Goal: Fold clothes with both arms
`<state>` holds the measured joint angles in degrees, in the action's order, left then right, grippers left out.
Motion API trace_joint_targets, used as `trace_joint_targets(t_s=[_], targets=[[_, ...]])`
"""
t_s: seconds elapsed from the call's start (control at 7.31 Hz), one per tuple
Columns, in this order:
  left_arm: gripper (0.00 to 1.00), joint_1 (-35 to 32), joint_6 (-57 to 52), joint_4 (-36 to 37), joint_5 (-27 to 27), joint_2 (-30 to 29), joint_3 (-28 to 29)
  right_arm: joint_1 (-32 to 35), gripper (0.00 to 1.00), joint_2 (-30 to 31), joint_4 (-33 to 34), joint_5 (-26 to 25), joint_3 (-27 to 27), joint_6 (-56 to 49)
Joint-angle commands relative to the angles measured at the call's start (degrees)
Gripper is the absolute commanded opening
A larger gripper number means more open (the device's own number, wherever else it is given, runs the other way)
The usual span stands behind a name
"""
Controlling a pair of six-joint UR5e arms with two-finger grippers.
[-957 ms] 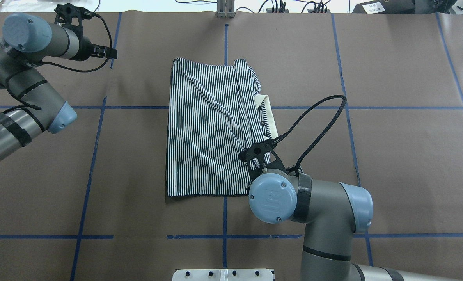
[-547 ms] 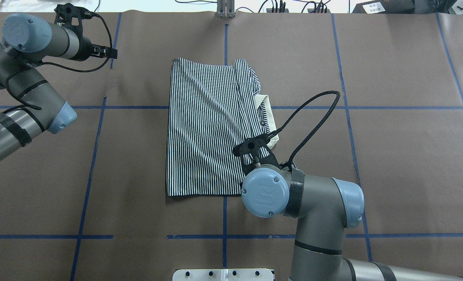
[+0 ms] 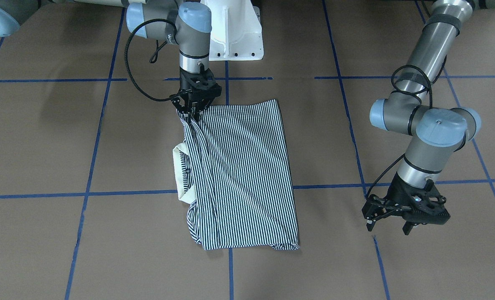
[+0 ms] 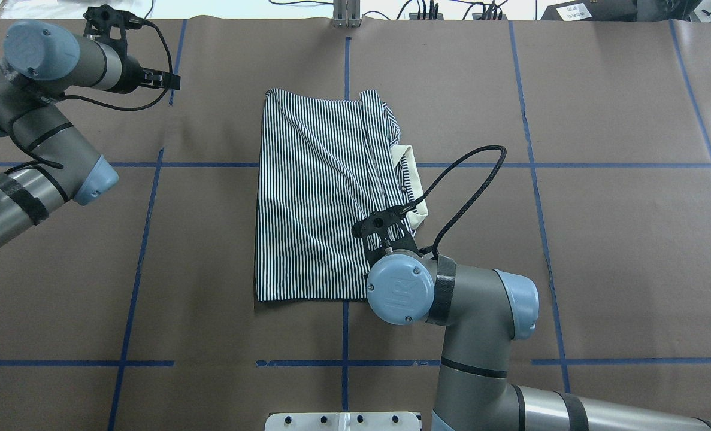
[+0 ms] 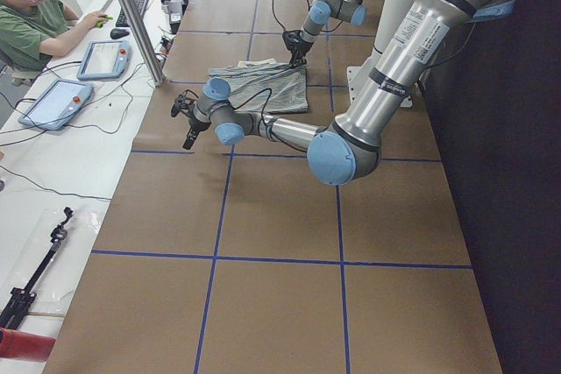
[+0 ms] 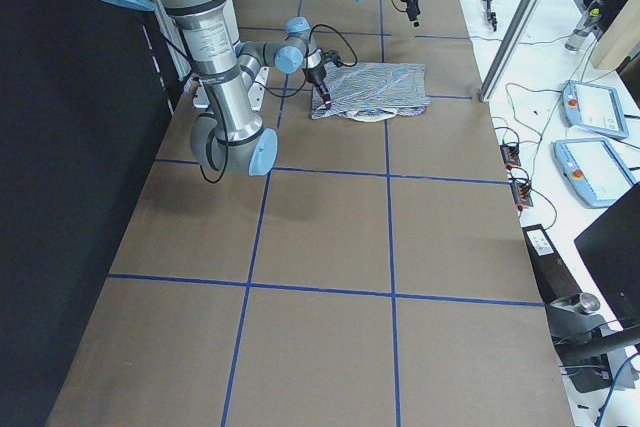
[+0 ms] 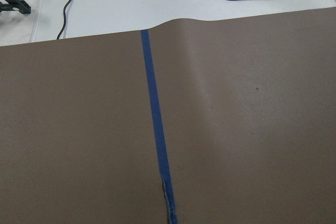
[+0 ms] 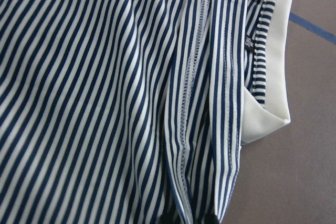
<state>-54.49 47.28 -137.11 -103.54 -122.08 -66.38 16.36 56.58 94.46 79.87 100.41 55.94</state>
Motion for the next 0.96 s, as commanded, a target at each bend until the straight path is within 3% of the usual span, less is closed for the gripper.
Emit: trace_joint_targets(t_s=[0.0,0.82], targets=[[1.00,0.00,0.00,0.00,0.00,0.00,0.02,0.16,0.04,-0.07,0.03,1.24,0.31,0.05],[1.00,0.18,0.00,0.00,0.00,0.00,0.02,1.74,0.00,3.61,-0.15,1.96,3.99,0.92]])
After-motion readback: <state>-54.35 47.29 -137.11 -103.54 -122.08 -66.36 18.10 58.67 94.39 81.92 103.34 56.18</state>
